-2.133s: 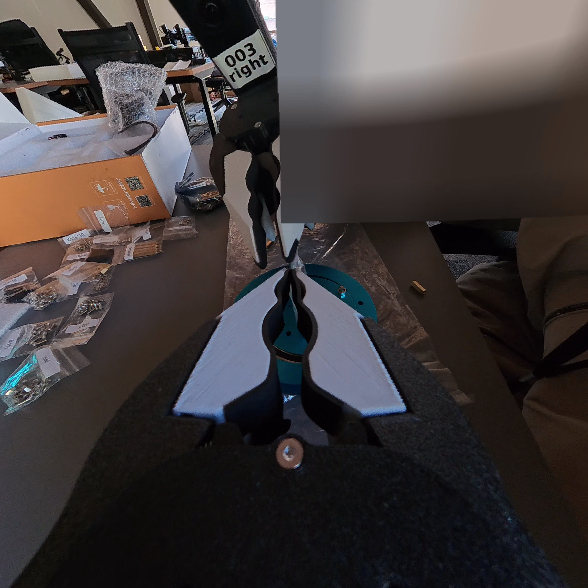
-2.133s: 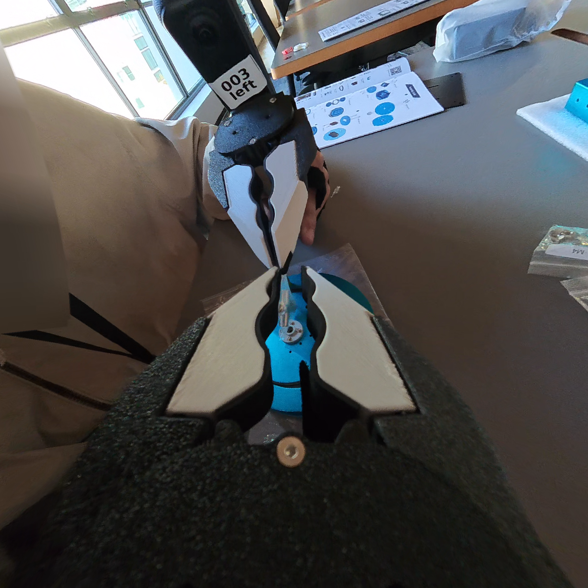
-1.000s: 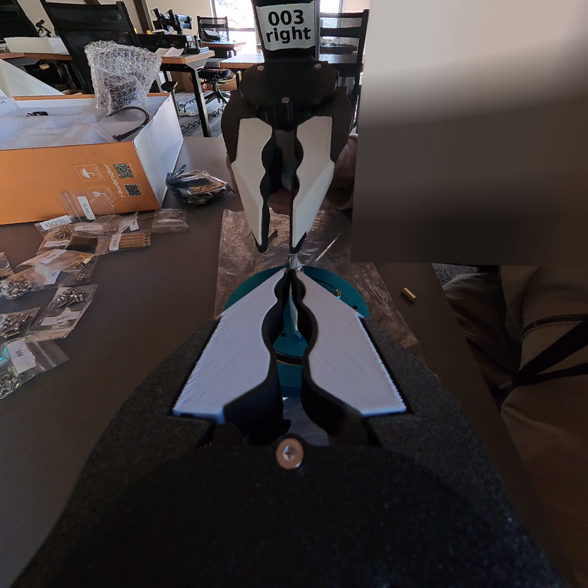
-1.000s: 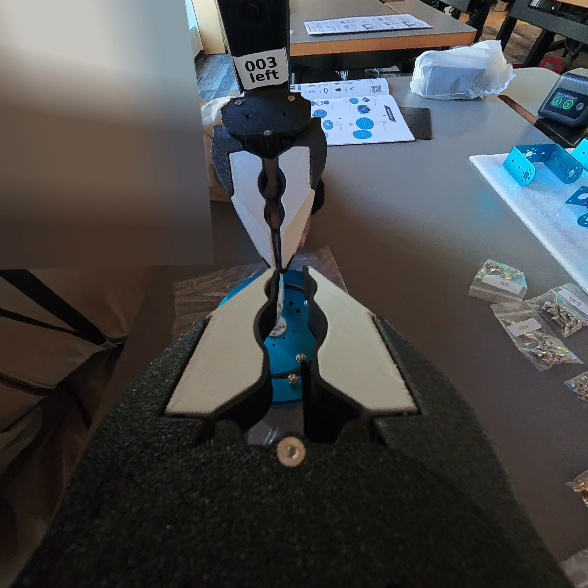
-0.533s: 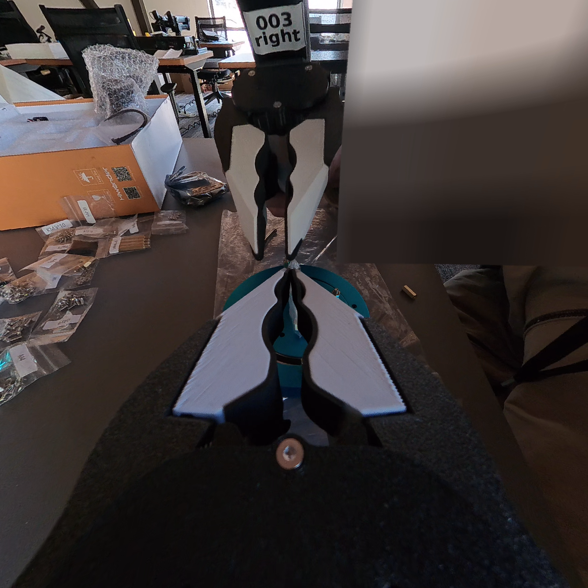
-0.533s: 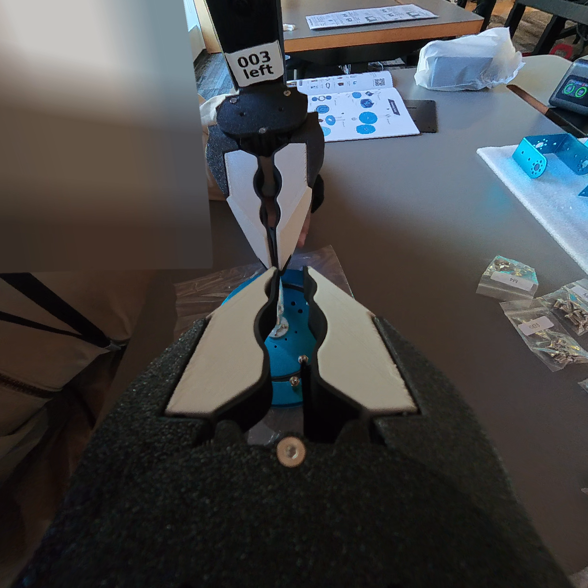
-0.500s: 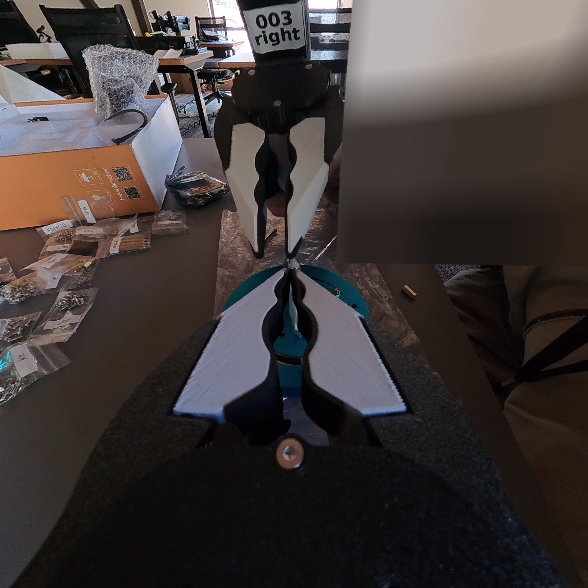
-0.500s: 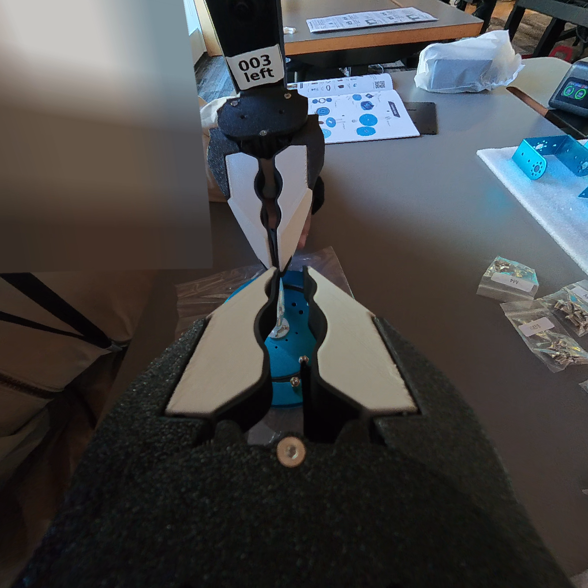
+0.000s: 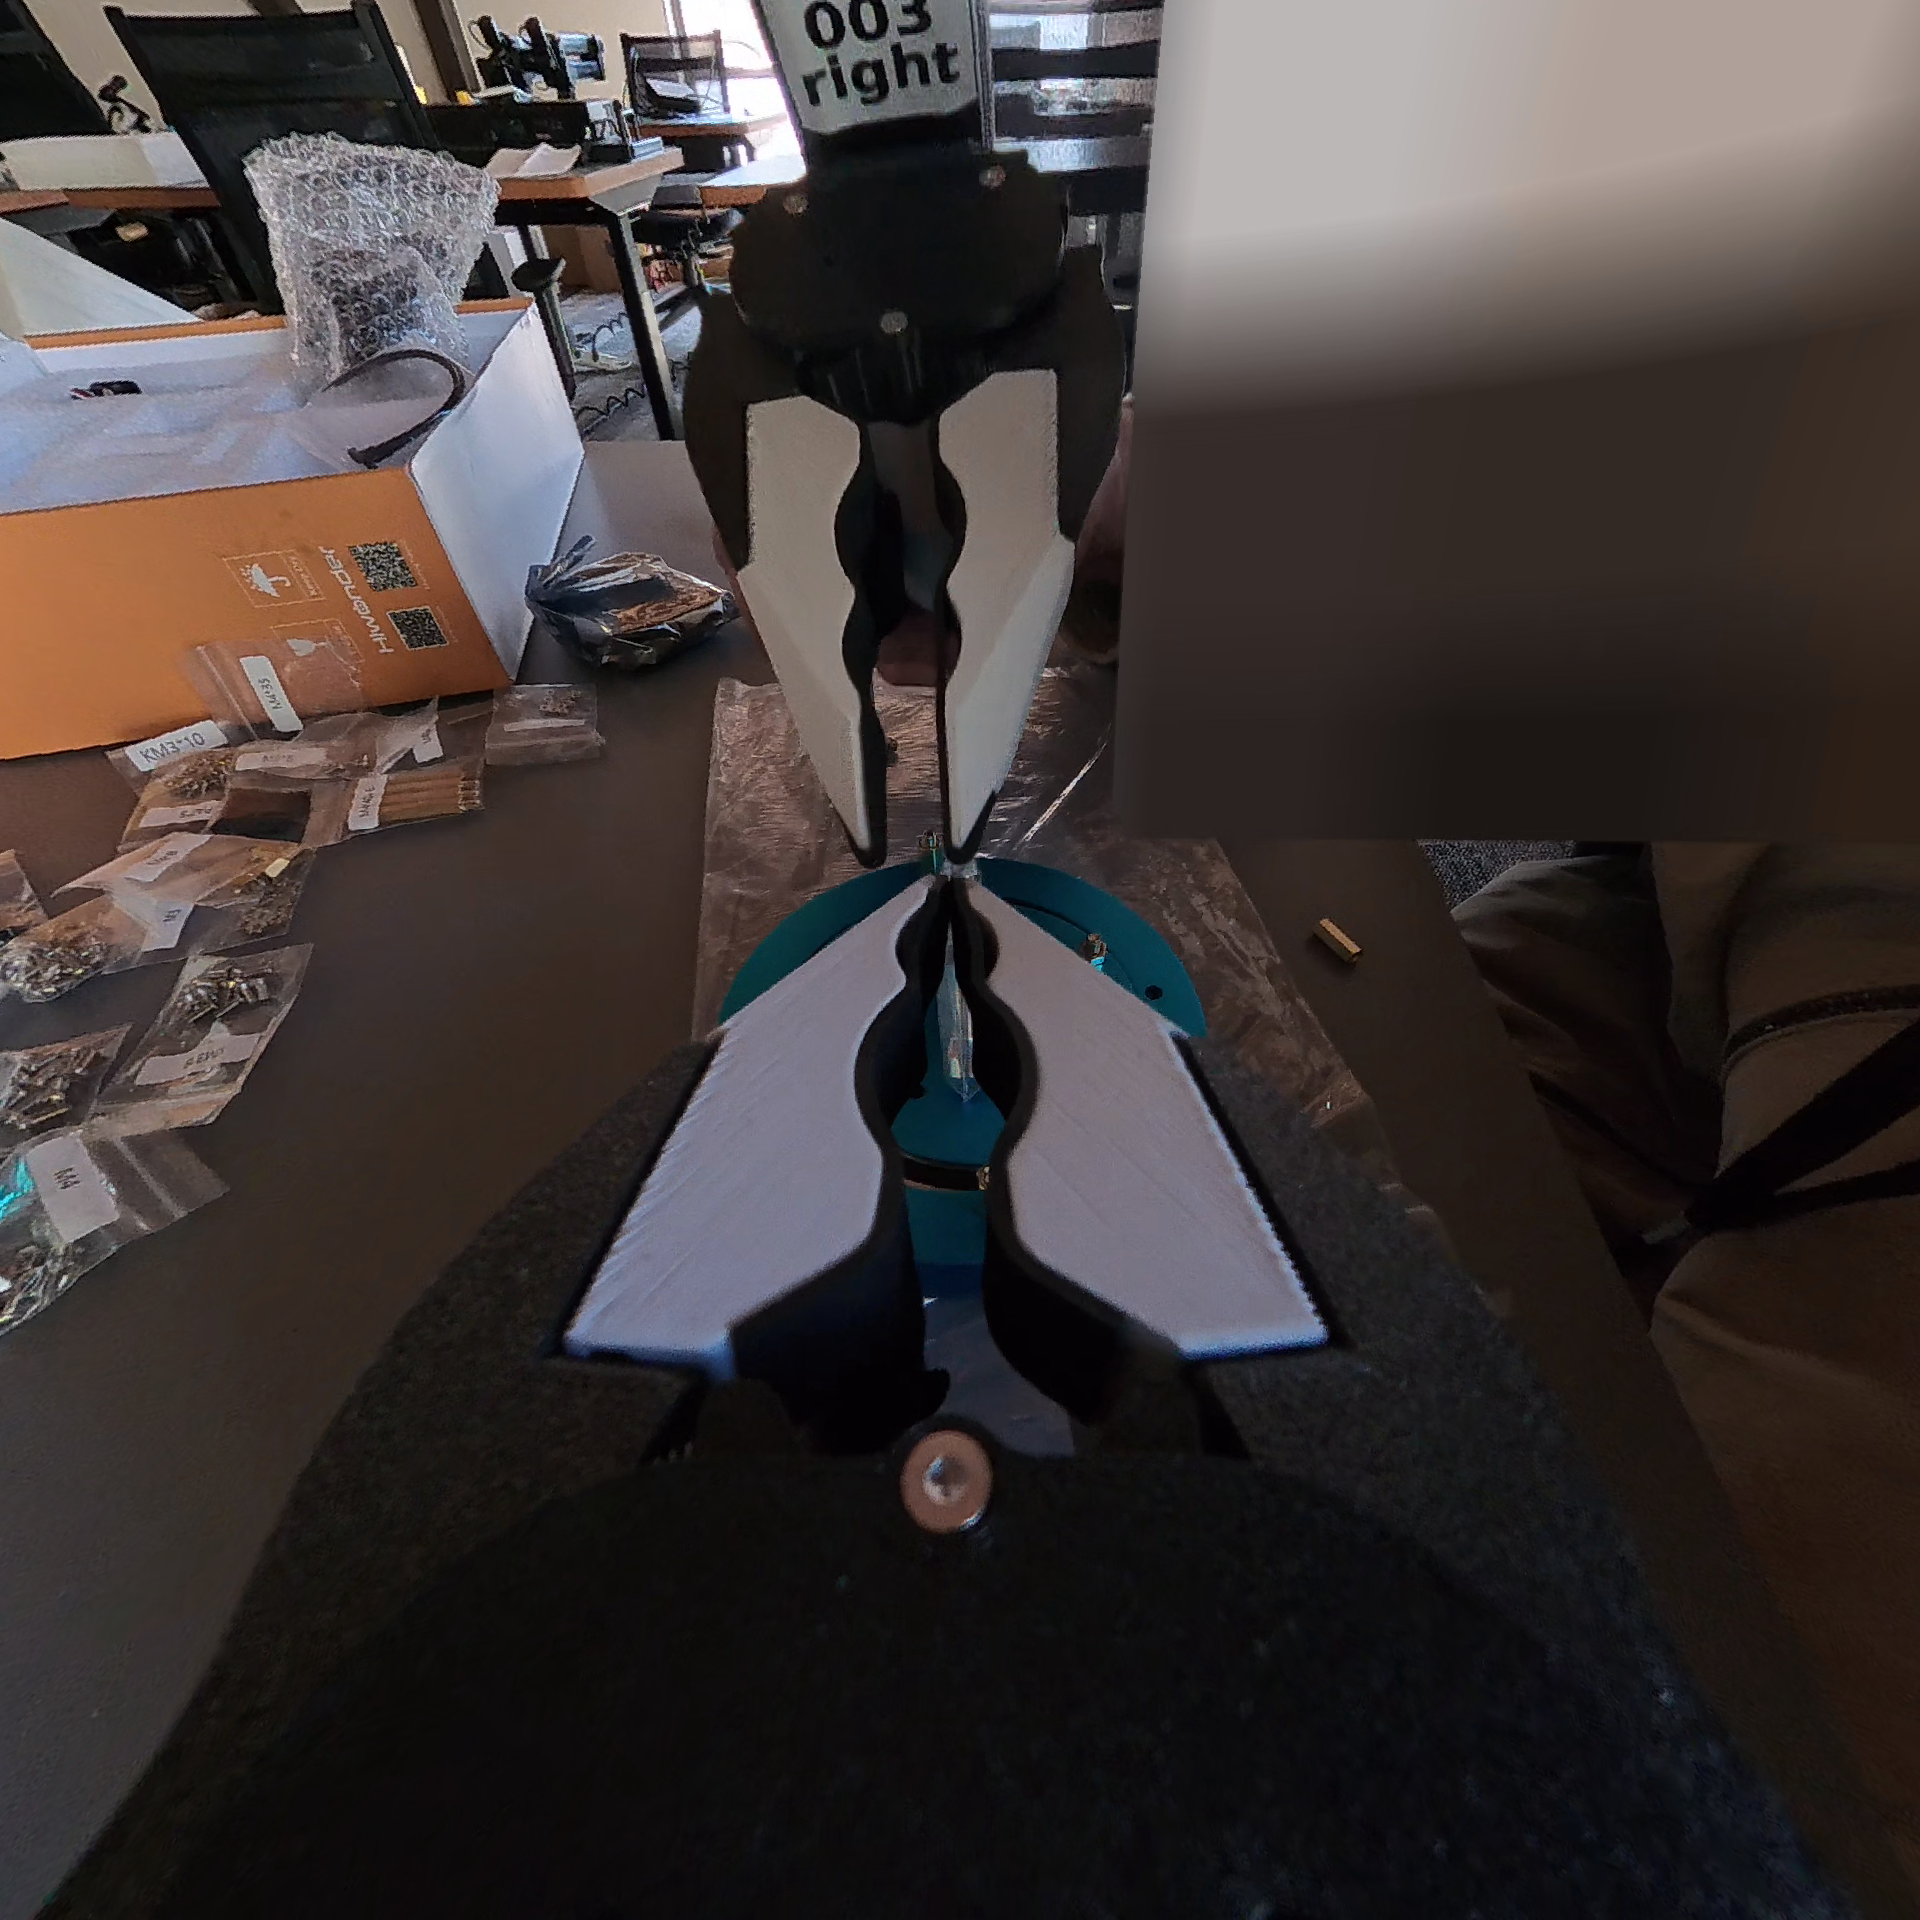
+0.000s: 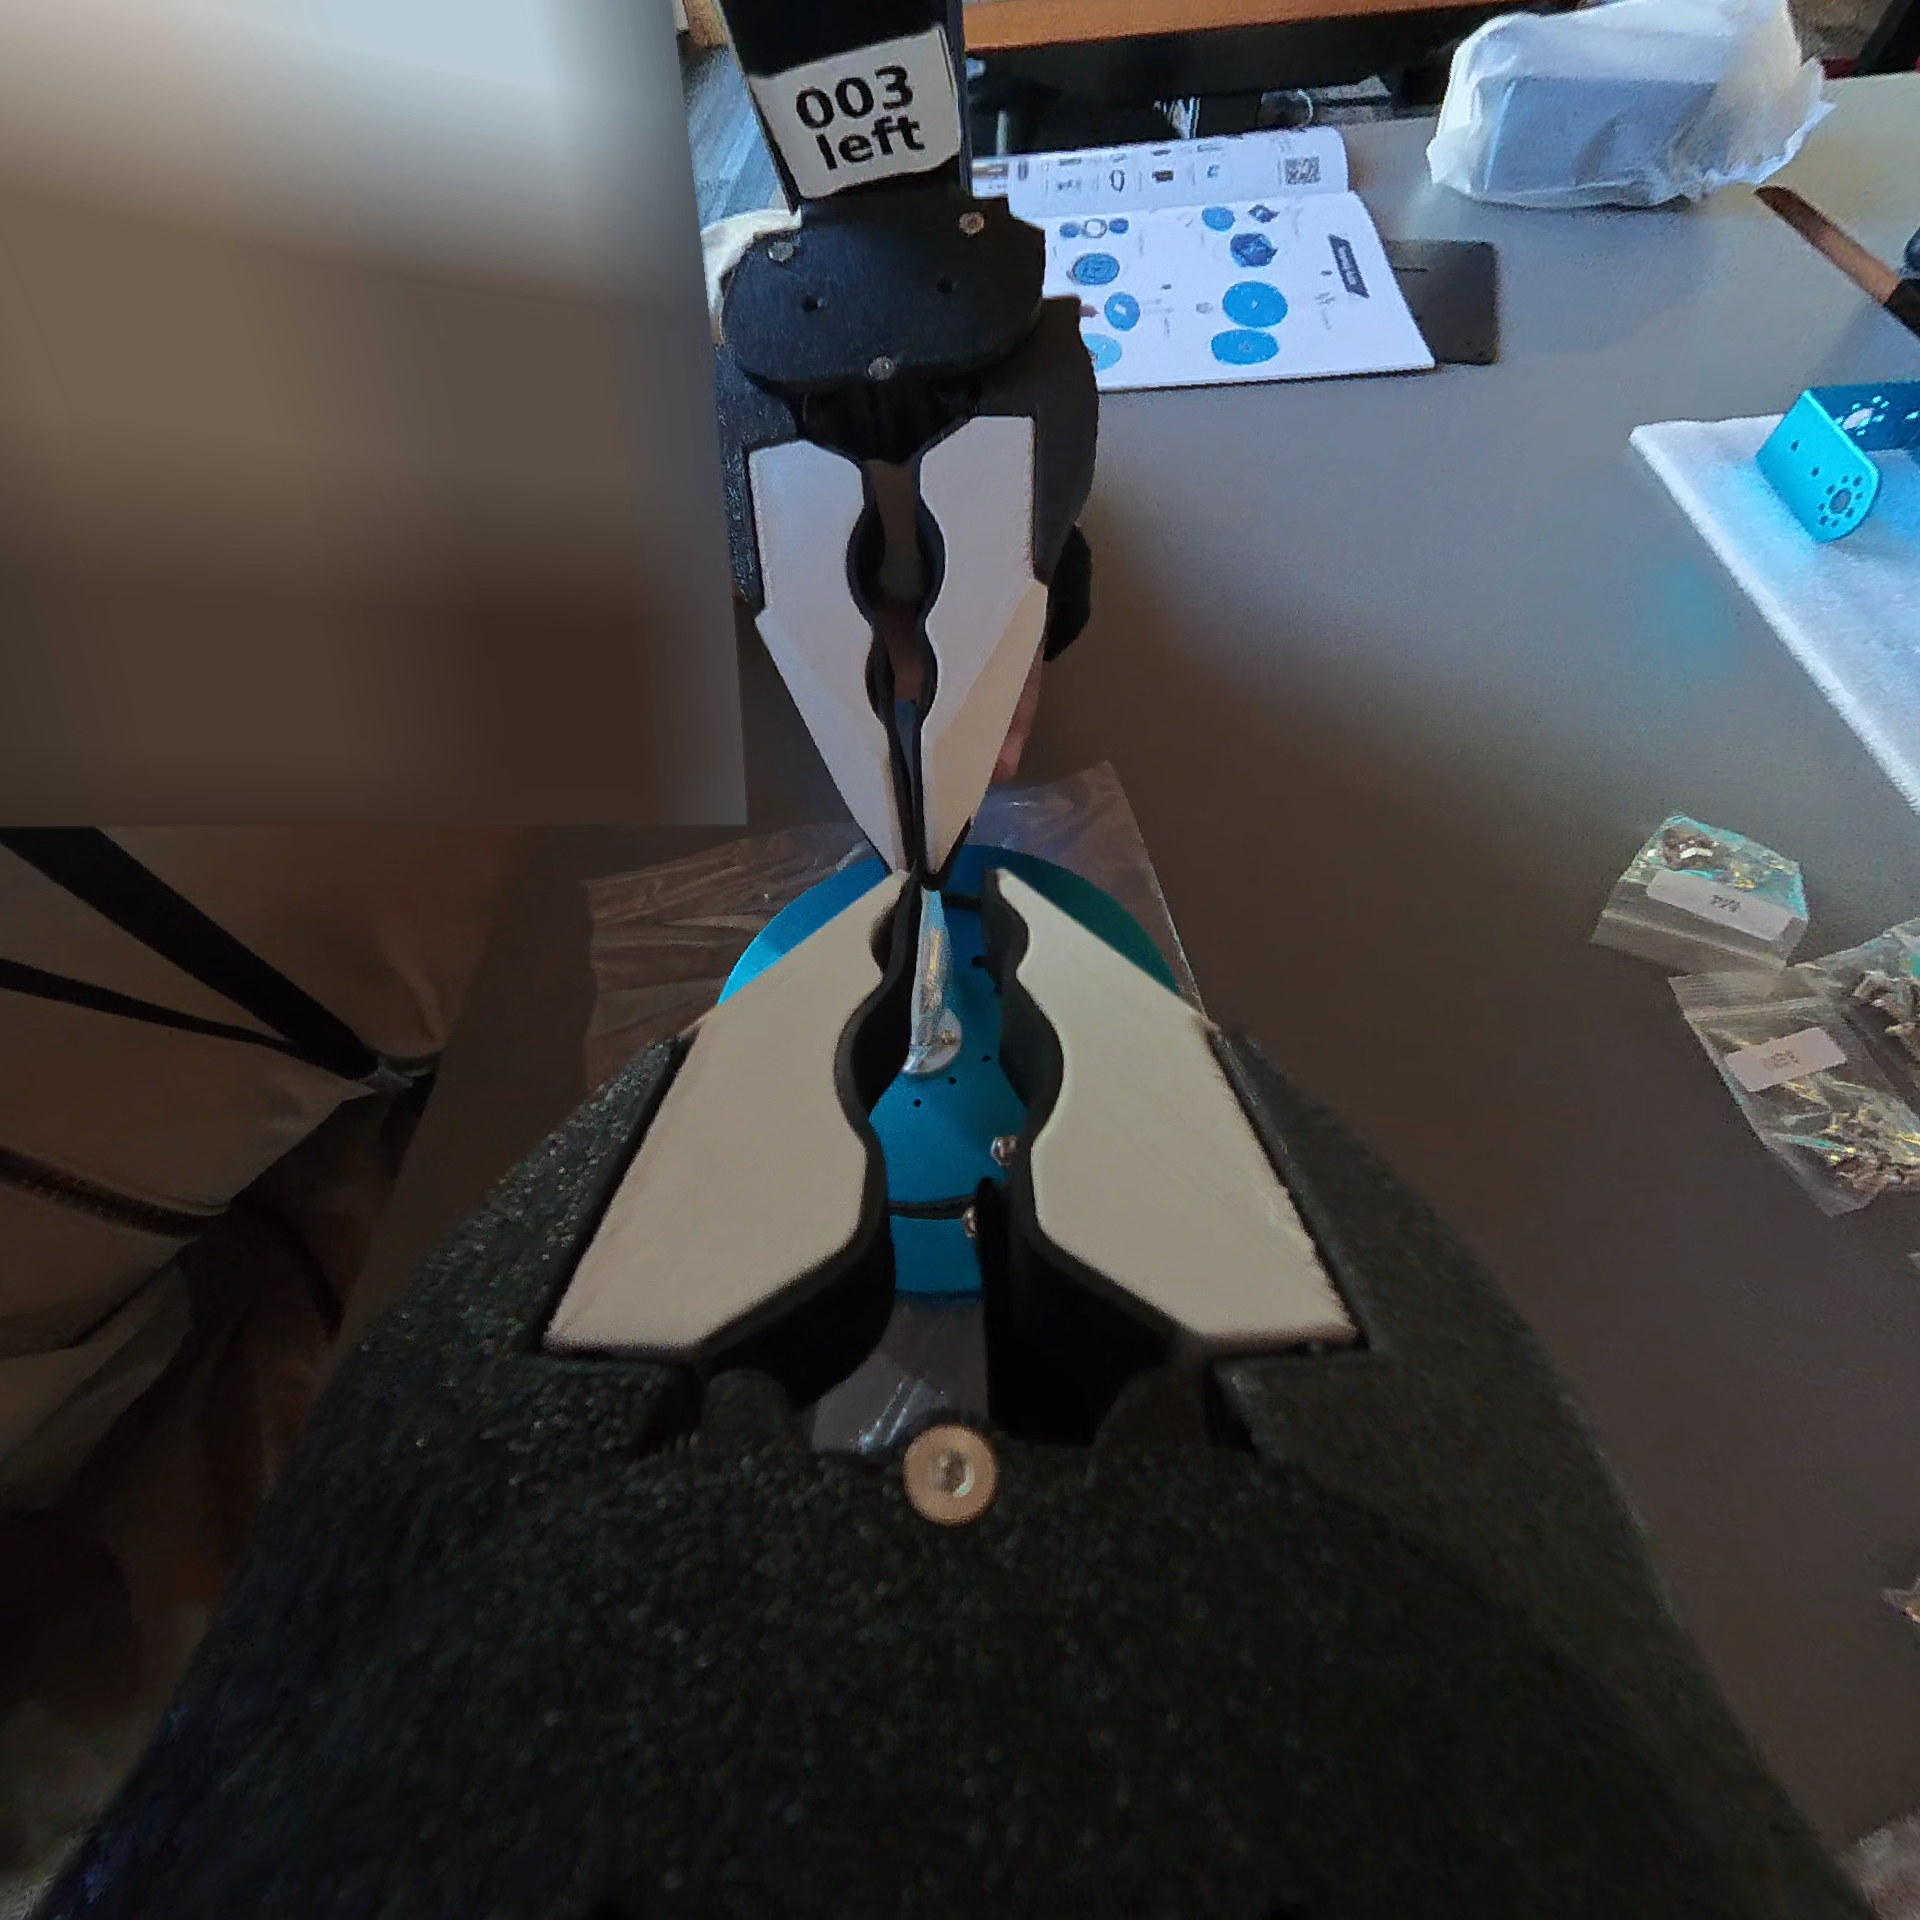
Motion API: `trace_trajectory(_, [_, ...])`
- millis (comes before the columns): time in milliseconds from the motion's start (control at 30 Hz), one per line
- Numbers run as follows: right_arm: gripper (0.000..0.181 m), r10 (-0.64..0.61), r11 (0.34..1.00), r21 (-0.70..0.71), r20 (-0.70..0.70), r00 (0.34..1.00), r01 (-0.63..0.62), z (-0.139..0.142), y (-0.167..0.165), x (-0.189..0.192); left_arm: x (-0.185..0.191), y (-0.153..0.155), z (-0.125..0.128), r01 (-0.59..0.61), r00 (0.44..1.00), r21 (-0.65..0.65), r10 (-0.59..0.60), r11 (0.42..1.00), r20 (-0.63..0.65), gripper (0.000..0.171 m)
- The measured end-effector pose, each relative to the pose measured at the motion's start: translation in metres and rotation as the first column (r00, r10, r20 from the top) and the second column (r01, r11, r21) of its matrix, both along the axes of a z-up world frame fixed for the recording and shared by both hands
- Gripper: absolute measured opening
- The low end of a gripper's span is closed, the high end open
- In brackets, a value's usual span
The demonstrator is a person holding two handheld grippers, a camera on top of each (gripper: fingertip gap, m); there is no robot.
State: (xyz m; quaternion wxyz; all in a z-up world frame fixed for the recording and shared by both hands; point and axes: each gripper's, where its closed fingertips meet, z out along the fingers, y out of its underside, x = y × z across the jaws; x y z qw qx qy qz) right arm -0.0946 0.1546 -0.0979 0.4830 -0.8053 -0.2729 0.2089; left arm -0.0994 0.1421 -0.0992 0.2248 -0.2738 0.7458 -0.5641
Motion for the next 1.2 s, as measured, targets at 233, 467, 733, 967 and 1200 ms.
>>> trace_trajectory(233, [0.005, 0.032, 0.999, -0.038, 0.124, 0.992, -0.027, -0.003, -0.001, -0.002, 0.003, -0.001, -0.001, -0.008, 1.000, 0.022, 0.008, 1.000, 0.008, 0.000])
trace_trajectory(467, [0.011, 0.041, 0.996, -0.083, 0.257, 0.965, -0.020, -0.003, 0.002, 0.007, 0.007, 0.000, -0.002, -0.021, 1.000, 0.027, 0.020, 0.999, 0.008, 0.000])
trace_trajectory(733, [0.010, 0.061, 0.994, -0.096, 0.211, 0.976, -0.041, 0.006, 0.001, 0.013, 0.008, 0.002, -0.001, -0.025, 1.000, 0.017, 0.025, 1.000, 0.007, 0.000])
trace_trajectory(967, [0.015, 0.161, 0.959, -0.265, 0.203, 0.966, -0.104, -0.008, -0.002, 0.009, 0.008, 0.001, -0.002, -0.018, 1.000, 0.027, 0.017, 0.999, 0.008, 0.000])
trace_trajectory(1200, [0.015, 0.187, 0.946, -0.303, 0.216, 0.958, -0.116, -0.005, 0.002, 0.009, 0.007, 0.001, -0.001, -0.012, 1.000, 0.026, 0.011, 1.000, 0.017, 0.000])
